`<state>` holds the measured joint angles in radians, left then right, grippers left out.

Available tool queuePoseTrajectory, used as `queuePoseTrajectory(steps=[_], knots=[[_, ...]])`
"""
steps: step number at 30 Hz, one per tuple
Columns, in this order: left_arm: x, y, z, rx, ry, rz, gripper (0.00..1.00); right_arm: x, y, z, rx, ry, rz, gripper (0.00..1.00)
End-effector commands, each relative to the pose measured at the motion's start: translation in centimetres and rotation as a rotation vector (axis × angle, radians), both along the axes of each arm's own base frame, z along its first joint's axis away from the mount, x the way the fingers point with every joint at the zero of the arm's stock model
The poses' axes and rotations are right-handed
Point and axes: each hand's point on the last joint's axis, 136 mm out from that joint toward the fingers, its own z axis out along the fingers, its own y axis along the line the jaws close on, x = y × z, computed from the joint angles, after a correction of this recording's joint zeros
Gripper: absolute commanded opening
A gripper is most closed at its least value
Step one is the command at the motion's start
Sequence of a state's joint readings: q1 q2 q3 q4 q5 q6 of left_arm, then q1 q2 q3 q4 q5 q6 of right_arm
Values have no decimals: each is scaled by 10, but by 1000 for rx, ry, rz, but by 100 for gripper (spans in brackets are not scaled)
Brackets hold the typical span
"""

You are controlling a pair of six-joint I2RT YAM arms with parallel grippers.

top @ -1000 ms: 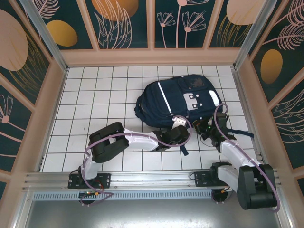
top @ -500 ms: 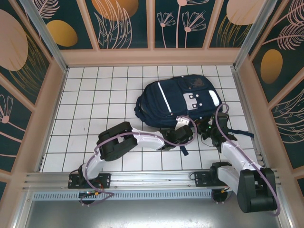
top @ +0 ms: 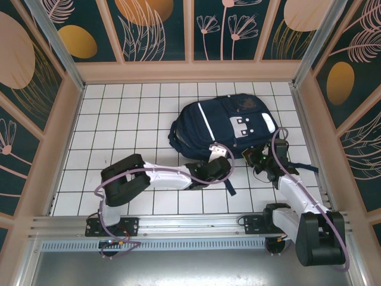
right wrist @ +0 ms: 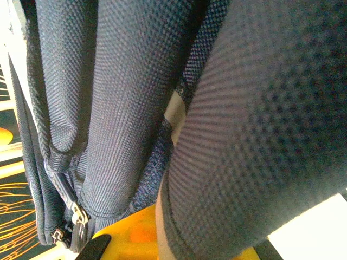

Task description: Pack books, pencil case, and school supplies into a backpack

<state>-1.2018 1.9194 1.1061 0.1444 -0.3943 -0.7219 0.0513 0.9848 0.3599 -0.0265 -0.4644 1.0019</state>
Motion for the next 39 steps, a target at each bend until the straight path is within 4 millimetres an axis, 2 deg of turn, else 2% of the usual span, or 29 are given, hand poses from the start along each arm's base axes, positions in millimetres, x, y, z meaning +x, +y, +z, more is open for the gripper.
queuePoseTrajectory(steps=[1,2,3,5,6,8,15,18,20,22,24,28,31,35,39], knots=[[11,62,-8,94,6,149,0,13,-18,9,-50,-38,-44,0],[12,69,-4,86,7,162,0,13,-20,8,-52,-37,-48,0],[10,85,-9,105,17,177,0,12,-21,7,-54,-36,-50,0],[10,104,-12,121,25,198,0,13,-23,6,-49,-36,-53,0],[10,113,-4,109,20,211,0,13,-24,6,-50,-39,-54,0],[11,129,-4,116,24,235,0,14,-25,5,-51,-34,-54,0],[24,200,0,149,38,362,0,21,-38,6,-76,-39,-73,0],[35,222,6,121,50,412,0,25,-42,8,-92,-44,-77,0],[41,226,14,107,36,412,0,29,-45,8,-104,-49,-75,0],[45,215,25,99,11,352,0,35,-47,7,-119,-52,-67,0],[46,194,33,76,14,254,0,42,-51,5,-148,-47,-64,0],[44,167,39,32,34,140,0,64,-63,11,-209,-57,-68,0],[39,144,44,5,45,62,0,84,-74,20,-248,-76,-79,17],[28,106,53,-18,60,-46,0,106,-83,31,-296,-80,-70,52],[14,70,57,-87,102,-143,0,104,-79,42,-295,-68,-74,63]])
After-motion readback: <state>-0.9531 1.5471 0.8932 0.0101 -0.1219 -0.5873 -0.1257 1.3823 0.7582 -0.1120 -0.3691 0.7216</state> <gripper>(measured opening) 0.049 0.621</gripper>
